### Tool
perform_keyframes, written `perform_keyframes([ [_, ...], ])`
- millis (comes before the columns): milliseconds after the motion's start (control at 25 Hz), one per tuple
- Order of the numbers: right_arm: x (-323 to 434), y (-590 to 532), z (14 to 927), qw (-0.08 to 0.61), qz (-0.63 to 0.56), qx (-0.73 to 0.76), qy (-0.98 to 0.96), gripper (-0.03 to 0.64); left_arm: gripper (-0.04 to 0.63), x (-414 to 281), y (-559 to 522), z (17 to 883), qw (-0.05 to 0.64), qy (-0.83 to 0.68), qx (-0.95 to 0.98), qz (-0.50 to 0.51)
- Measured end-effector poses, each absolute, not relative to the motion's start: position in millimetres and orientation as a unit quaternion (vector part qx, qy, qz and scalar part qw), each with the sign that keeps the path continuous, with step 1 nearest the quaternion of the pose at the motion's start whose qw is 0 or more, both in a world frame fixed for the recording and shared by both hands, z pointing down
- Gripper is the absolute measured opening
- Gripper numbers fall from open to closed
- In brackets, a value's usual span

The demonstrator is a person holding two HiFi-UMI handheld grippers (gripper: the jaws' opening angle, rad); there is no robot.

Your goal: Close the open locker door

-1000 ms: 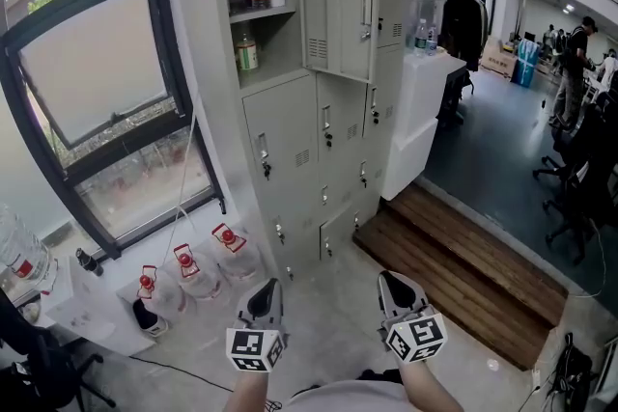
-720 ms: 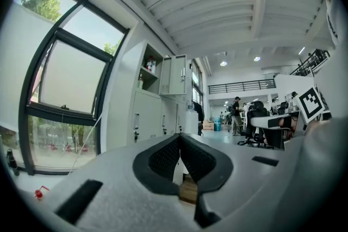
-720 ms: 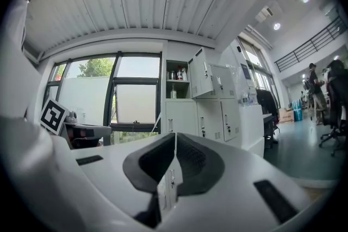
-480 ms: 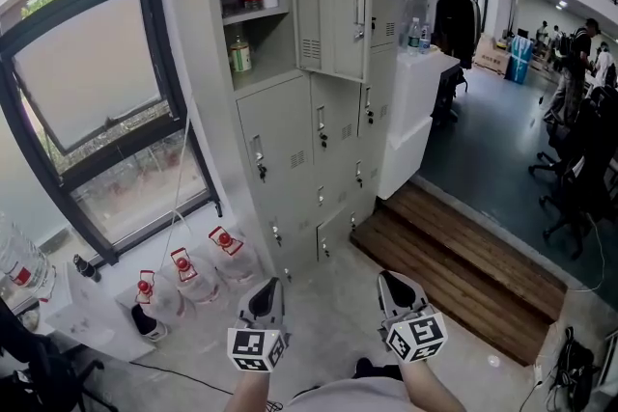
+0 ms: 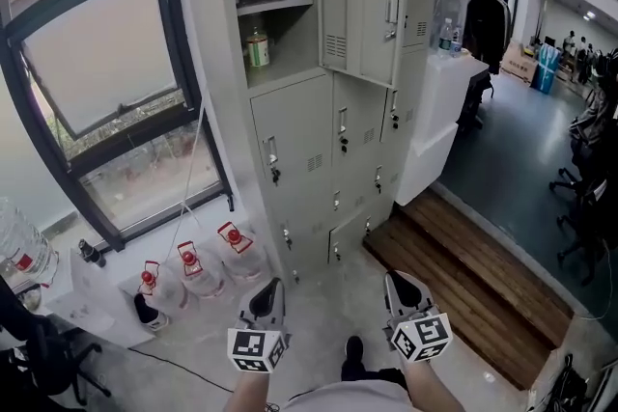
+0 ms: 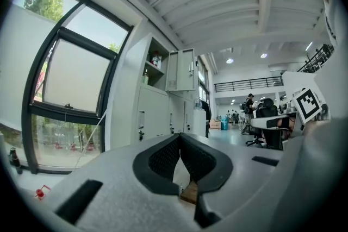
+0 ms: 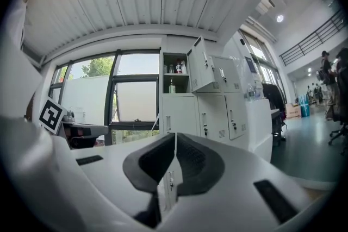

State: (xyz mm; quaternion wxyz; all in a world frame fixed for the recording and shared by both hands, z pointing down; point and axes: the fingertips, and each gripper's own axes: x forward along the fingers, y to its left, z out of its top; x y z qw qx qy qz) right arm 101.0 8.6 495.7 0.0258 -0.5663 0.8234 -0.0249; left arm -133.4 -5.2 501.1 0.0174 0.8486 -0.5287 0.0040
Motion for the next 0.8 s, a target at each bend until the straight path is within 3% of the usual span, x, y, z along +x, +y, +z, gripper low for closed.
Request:
perform_keyframes([
  [480,162,-172,473,0.037,-0.004,-0.528,0.848,0.017,0.009,-72,-166,484,0.003,-0.566,0.824,0.001],
  [800,205,-229,465,0.050,-0.001,-0.535,0.843,0.017,0.009,-30,-228,477,-0.005,-0.557,0.830,0.014],
])
